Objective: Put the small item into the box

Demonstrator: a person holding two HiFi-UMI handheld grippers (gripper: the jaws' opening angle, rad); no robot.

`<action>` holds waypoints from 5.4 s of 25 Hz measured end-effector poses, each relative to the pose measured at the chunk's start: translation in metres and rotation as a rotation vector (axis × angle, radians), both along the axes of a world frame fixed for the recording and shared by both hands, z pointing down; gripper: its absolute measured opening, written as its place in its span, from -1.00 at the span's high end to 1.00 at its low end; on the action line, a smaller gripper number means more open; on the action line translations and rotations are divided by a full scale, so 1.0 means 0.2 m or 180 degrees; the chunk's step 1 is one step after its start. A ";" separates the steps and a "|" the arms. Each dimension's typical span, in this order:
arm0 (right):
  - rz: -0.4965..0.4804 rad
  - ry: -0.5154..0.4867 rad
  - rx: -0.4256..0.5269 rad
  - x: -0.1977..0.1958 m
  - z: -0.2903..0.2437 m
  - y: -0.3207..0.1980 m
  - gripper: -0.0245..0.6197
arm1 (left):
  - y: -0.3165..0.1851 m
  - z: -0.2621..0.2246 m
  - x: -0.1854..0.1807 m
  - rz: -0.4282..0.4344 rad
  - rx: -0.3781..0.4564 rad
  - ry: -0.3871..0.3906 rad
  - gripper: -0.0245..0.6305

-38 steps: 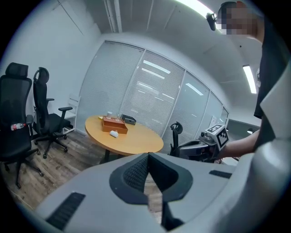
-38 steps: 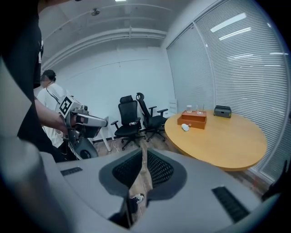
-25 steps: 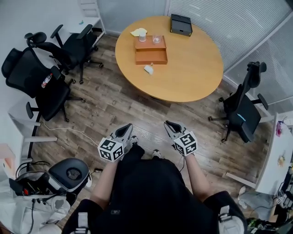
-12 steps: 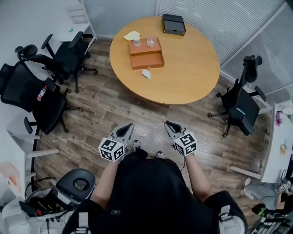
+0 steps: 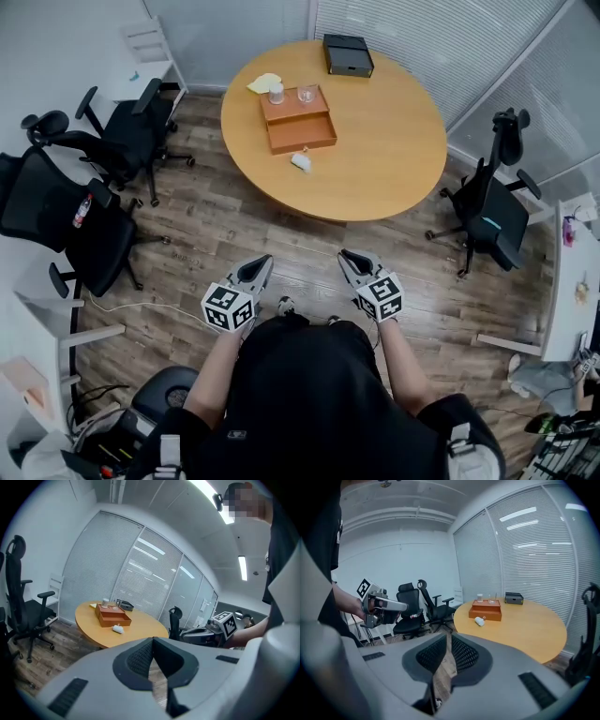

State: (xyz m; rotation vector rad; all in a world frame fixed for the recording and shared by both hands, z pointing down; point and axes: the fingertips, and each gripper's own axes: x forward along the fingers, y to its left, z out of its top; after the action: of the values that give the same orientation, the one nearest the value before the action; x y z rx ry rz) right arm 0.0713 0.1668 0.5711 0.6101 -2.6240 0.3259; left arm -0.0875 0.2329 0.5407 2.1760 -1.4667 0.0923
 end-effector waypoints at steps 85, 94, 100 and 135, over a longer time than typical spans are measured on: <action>-0.0376 0.0093 -0.0249 0.16 0.15 -0.92 0.84 | -0.82 0.15 0.08 -0.0688 -0.0236 -0.0020 0.91; -0.0159 0.0235 -0.0190 -0.04 0.19 -1.04 0.84 | -1.05 0.17 -0.14 -0.0329 -0.0273 -0.0039 0.91; 0.0004 0.0253 -0.0197 -0.19 0.22 -1.08 0.84 | -1.15 0.26 -0.24 -0.0040 -0.0400 0.0002 0.91; 0.0509 0.0364 -0.0288 -0.41 0.29 -1.35 0.84 | -1.65 0.55 -0.21 0.1136 -0.0579 -0.0107 0.55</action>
State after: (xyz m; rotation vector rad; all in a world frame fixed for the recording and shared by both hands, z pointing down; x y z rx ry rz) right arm -0.0101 -0.1042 0.6301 0.7860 -2.4429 0.4421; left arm -0.1288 -0.0966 0.6503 2.2674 -1.0271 0.3723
